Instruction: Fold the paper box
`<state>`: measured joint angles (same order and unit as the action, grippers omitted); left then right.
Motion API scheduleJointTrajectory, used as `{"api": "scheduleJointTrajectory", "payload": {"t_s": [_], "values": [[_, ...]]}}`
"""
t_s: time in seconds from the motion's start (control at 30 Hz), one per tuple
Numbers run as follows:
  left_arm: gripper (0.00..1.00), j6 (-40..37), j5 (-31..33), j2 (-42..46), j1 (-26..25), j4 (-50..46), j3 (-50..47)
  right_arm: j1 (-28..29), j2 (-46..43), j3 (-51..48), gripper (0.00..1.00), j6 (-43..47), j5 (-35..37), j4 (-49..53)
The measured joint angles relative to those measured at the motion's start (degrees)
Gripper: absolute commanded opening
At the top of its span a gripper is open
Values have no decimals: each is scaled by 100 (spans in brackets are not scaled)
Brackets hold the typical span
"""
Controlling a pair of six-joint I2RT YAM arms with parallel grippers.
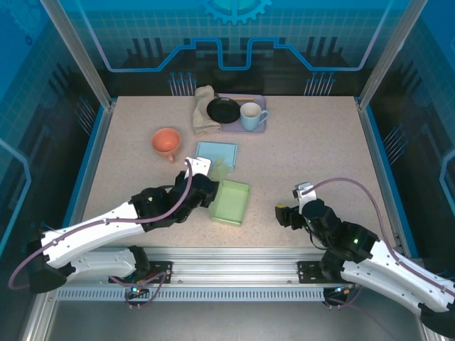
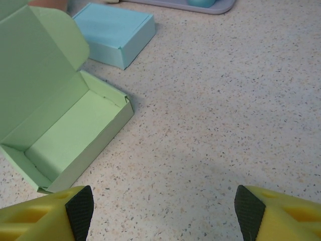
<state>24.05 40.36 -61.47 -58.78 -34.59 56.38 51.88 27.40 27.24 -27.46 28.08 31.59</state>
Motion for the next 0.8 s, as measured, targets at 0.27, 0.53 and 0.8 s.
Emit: {"api": "scheduleJointTrajectory", "payload": {"t_s": [0.27,0.53,0.8], "values": [[58,111,-463,-717,442,63,109,0,-105,26,77,13,-70,-24],[12,-157,-1010,-1373,826,170,299,0,-216,26,78,13,-118,-66],[0,-1541,-1589,-1950,866,177,977,0,-243,26,78,13,-111,-61]]}}
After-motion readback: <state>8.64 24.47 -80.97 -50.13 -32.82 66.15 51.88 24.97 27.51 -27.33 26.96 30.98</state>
